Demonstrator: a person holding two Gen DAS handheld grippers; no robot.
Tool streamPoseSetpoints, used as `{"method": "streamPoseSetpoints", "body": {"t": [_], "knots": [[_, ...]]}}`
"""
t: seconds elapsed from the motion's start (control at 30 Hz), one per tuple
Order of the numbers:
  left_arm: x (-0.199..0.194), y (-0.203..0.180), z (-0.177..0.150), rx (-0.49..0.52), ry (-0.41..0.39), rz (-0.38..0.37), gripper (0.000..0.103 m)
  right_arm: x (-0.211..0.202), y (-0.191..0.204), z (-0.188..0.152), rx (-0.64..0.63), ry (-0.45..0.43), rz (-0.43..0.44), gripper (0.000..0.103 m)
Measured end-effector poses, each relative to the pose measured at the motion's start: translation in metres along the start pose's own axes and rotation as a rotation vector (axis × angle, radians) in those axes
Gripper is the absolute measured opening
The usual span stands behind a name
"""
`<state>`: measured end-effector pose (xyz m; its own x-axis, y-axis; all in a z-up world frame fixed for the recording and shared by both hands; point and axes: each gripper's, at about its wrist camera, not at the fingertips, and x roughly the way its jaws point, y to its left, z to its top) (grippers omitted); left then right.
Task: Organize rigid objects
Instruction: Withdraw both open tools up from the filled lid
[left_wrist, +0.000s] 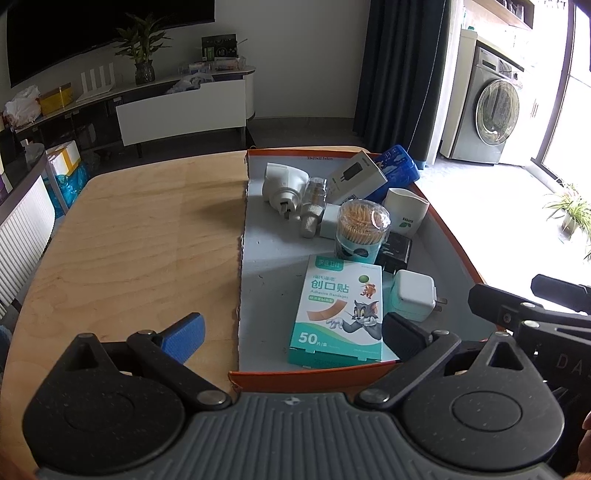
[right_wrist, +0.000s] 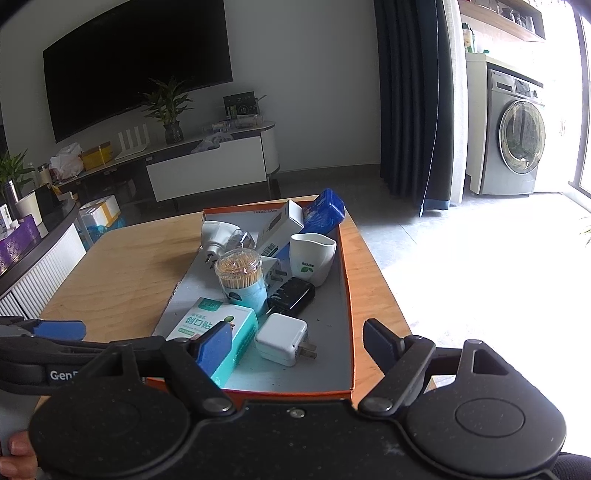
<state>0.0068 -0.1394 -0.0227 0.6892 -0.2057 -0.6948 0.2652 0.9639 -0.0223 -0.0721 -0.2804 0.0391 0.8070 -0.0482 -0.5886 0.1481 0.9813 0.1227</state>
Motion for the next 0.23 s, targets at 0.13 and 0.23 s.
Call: {"method": "streamPoseSetpoints", "body": {"t": [0.13,0.23], "knots": [[0.0007,0.0007,-0.001,0.0,-0.002,-0.004,0.103,0.0018,0.0,0.0,0.001,0.004,-0.001,0.092],[0.0012,0.001,-0.0012,-0.008,-0.002,-0.003,0.103,0.0026,0.0002,-0.0004,0.002,0.006,0.001,0.092]]}}
